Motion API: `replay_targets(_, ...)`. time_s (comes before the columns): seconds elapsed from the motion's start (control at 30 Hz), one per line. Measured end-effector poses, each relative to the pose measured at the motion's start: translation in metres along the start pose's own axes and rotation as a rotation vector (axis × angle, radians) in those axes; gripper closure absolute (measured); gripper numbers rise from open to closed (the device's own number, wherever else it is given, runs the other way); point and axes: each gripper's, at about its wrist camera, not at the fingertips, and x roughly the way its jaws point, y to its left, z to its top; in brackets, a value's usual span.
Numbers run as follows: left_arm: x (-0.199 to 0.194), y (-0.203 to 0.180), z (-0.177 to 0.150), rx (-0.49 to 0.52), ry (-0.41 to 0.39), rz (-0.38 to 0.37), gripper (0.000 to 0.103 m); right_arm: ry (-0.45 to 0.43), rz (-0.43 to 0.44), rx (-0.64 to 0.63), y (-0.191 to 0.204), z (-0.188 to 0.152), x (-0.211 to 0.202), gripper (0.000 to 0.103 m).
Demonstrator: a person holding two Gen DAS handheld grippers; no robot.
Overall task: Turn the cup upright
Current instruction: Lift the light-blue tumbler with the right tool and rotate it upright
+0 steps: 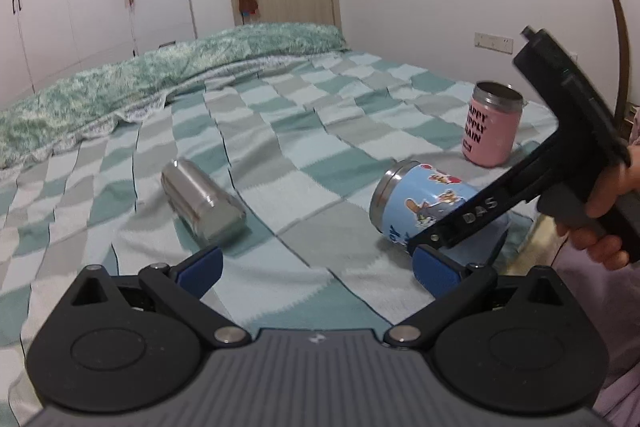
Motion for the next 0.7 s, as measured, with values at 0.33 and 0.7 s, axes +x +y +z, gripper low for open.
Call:
replay_targets(0.33, -0.003, -0.029, -0.004, -0.052, 0.052, 0.071, 0.0, -0.037, 0.061, 0.031, -0.014, -0.007, 0.001, 0.017)
replay_targets(0.7, 0.016, -0.082, 0.036, -0.137, 0.115, 0.123, 0.0, -0.276, 0.126, -0.194, -0.097, -0.017, -0.088, 0.0)
